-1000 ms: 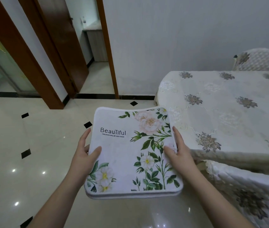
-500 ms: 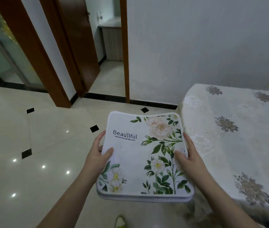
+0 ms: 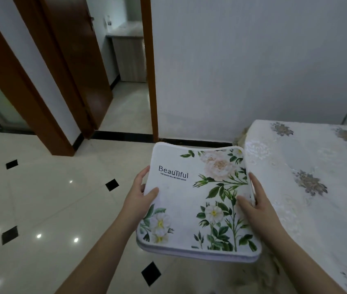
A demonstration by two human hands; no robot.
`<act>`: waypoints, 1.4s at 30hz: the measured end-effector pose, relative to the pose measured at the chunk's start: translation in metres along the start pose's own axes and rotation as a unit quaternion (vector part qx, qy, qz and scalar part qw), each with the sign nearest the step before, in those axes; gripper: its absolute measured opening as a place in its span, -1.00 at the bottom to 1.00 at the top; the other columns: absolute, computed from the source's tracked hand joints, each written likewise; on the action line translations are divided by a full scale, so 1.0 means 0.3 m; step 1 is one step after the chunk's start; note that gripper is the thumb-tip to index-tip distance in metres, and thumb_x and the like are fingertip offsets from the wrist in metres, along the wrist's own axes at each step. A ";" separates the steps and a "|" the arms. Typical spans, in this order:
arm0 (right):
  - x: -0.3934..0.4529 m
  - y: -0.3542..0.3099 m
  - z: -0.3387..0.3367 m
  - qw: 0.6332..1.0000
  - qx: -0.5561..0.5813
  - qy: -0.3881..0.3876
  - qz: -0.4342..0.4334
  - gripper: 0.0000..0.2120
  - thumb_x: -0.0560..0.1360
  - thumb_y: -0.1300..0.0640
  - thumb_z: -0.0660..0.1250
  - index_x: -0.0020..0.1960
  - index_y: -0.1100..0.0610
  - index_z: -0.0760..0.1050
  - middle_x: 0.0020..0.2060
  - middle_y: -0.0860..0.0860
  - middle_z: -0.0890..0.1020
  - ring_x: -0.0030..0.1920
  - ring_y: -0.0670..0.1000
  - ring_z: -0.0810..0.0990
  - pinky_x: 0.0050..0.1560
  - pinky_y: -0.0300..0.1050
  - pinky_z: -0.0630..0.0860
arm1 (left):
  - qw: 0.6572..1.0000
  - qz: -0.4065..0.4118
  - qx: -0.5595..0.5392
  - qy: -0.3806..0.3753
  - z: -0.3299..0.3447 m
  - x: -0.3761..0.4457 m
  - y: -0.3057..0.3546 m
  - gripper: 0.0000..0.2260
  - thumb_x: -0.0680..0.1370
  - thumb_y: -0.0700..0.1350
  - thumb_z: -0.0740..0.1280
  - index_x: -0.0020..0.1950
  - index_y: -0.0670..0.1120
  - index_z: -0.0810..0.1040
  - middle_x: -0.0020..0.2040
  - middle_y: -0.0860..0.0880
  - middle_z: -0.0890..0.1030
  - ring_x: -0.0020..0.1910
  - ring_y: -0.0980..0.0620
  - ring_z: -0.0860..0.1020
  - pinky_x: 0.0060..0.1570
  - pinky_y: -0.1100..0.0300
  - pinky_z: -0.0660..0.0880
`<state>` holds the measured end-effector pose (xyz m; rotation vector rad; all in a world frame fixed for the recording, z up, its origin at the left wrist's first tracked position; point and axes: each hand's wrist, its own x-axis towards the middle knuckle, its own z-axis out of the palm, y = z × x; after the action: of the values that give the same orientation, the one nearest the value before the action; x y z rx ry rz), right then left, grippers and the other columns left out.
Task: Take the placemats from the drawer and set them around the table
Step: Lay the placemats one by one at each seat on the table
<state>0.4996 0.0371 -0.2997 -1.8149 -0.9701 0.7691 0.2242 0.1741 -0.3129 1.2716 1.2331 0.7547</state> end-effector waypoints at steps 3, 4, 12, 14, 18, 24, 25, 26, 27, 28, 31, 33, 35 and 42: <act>0.068 0.038 -0.041 0.999 0.021 0.029 0.017 -0.37 0.60 0.14 0.28 0.54 -0.22 0.08 0.25 -0.12 0.49 -0.01 -0.21 0.59 -0.26 -0.42 0.54 | 0.999 0.002 0.013 -0.031 0.078 0.112 0.029 -0.46 0.60 -0.16 0.35 0.44 0.29 0.28 0.09 -0.04 0.67 -0.09 -0.01 0.71 -0.05 -0.09 0.65; 0.094 0.059 -0.060 0.998 0.033 0.044 0.025 -0.37 0.60 0.14 0.28 0.53 -0.23 0.09 0.25 -0.11 0.49 0.00 -0.18 0.61 -0.24 -0.39 0.57 | 0.999 0.002 0.013 -0.044 0.114 0.158 0.038 -0.47 0.59 -0.16 0.35 0.44 0.30 0.29 0.09 -0.04 0.67 -0.09 -0.02 0.71 -0.06 -0.08 0.65; 0.366 0.212 -0.194 0.986 0.086 0.118 0.080 -0.37 0.59 0.13 0.29 0.51 -0.30 0.11 0.37 -0.12 0.44 0.14 -0.15 0.58 0.04 -0.14 0.61 | 0.990 -0.015 0.055 -0.129 0.424 0.545 0.148 -0.45 0.57 -0.13 0.38 0.42 0.34 0.28 0.13 -0.04 0.65 -0.07 -0.07 0.71 -0.11 -0.10 0.66; 0.440 0.235 -0.232 0.985 0.080 0.120 0.093 -0.37 0.59 0.08 0.29 0.48 -0.37 0.10 0.46 -0.11 0.36 0.31 -0.02 0.51 0.26 0.12 0.52 | 0.987 -0.021 0.070 -0.143 0.496 0.633 0.179 -0.44 0.58 -0.13 0.37 0.43 0.33 0.27 0.13 -0.05 0.64 -0.08 -0.07 0.71 -0.12 -0.09 0.66; 0.582 0.260 -0.313 0.984 0.067 0.136 0.093 -0.37 0.60 0.07 0.28 0.52 -0.30 0.07 0.52 -0.17 0.22 0.44 -0.06 0.32 0.43 0.07 0.33 | 0.981 -0.014 0.091 -0.170 0.639 0.796 0.223 -0.42 0.58 -0.14 0.36 0.45 0.37 0.25 0.15 -0.02 0.64 -0.05 -0.06 0.70 -0.09 -0.09 0.66; 0.667 0.312 -0.395 0.975 0.064 0.181 0.115 -0.36 0.61 0.07 0.26 0.53 -0.30 0.02 0.49 -0.27 0.11 0.46 -0.16 0.12 0.44 -0.02 0.19 | 0.969 -0.019 0.091 -0.230 0.834 0.957 0.242 -0.44 0.59 -0.19 0.35 0.39 0.38 0.30 0.13 0.02 0.64 -0.02 -0.03 0.69 0.00 -0.12 0.63; 0.676 0.329 -0.403 0.972 0.066 0.190 0.125 -0.36 0.61 0.06 0.26 0.52 -0.32 0.01 0.52 -0.25 0.10 0.49 -0.12 0.13 0.47 0.02 0.19 | 0.965 -0.022 0.090 -0.247 0.863 0.985 0.243 -0.44 0.59 -0.20 0.35 0.40 0.36 0.31 0.12 0.02 0.64 -0.03 -0.03 0.70 0.00 -0.13 0.63; 0.681 0.347 -0.407 0.968 0.064 0.197 0.138 -0.36 0.61 0.05 0.26 0.52 -0.33 0.00 0.54 -0.21 0.10 0.51 -0.08 0.14 0.47 0.04 0.21 | 0.960 -0.026 0.090 -0.263 0.892 1.013 0.241 -0.44 0.59 -0.21 0.34 0.41 0.34 0.31 0.12 0.02 0.64 -0.02 -0.04 0.70 0.00 -0.14 0.63; 0.687 0.364 -0.409 0.964 0.061 0.208 0.153 -0.36 0.61 0.04 0.25 0.52 -0.34 -0.01 0.55 -0.18 0.10 0.52 -0.04 0.16 0.46 0.04 0.23 | 0.955 -0.030 0.090 -0.280 0.924 1.043 0.238 -0.44 0.59 -0.22 0.34 0.43 0.32 0.31 0.13 0.01 0.65 -0.02 -0.05 0.70 0.01 -0.15 0.62; 0.695 0.377 -0.412 0.960 0.060 0.220 0.165 -0.36 0.61 0.03 0.25 0.51 -0.36 -0.01 0.56 -0.16 0.11 0.52 0.00 0.18 0.45 0.05 0.25 | 0.950 -0.034 0.089 -0.297 0.956 1.075 0.236 -0.44 0.59 -0.23 0.34 0.43 0.30 0.31 0.13 -0.01 0.65 -0.02 -0.07 0.70 0.01 -0.16 0.62; 0.728 0.405 -0.422 0.943 0.090 0.263 0.182 -0.36 0.59 -0.01 0.27 0.42 -0.52 0.00 0.54 -0.15 0.17 0.48 0.08 0.30 0.38 0.24 0.37 | 0.931 -0.041 0.086 -0.352 1.059 1.177 0.236 -0.45 0.60 -0.25 0.33 0.43 0.27 0.33 0.14 -0.07 0.65 -0.02 -0.11 0.70 -0.05 -0.12 0.64; 0.746 0.411 -0.424 0.932 0.104 0.291 0.189 -0.36 0.59 0.00 0.29 0.35 -0.60 0.03 0.53 -0.18 0.19 0.45 0.09 0.35 0.33 0.27 0.42 | 0.914 -0.049 0.086 -0.393 1.136 1.245 0.237 -0.45 0.60 -0.26 0.32 0.47 0.22 0.31 0.18 -0.08 0.63 0.02 -0.13 0.68 -0.04 -0.10 0.64; 0.755 0.402 -0.409 0.910 0.126 0.335 0.209 -0.35 0.59 0.06 0.29 0.31 -0.62 0.09 0.51 -0.16 0.22 0.40 0.09 0.42 0.28 0.25 0.47 | 0.891 -0.049 0.098 -0.441 1.210 1.312 0.240 -0.42 0.60 -0.28 0.31 0.50 0.20 0.29 0.24 -0.08 0.60 0.10 -0.14 0.65 0.04 -0.13 0.61; 0.777 0.397 -0.316 0.789 0.275 0.479 0.270 -0.36 0.59 0.25 0.28 0.47 -0.29 0.17 0.29 0.10 0.54 0.11 0.16 0.65 0.02 0.24 0.62 | 0.812 -0.026 0.143 -0.564 1.433 1.471 0.260 -0.38 0.59 -0.30 0.33 0.51 0.24 0.29 0.24 -0.10 0.63 0.11 -0.08 0.66 0.13 -0.19 0.57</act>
<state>0.7278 0.1648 -0.3951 -1.6056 0.4344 0.2809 0.7541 0.4829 -0.4096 1.5434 0.3679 -0.3009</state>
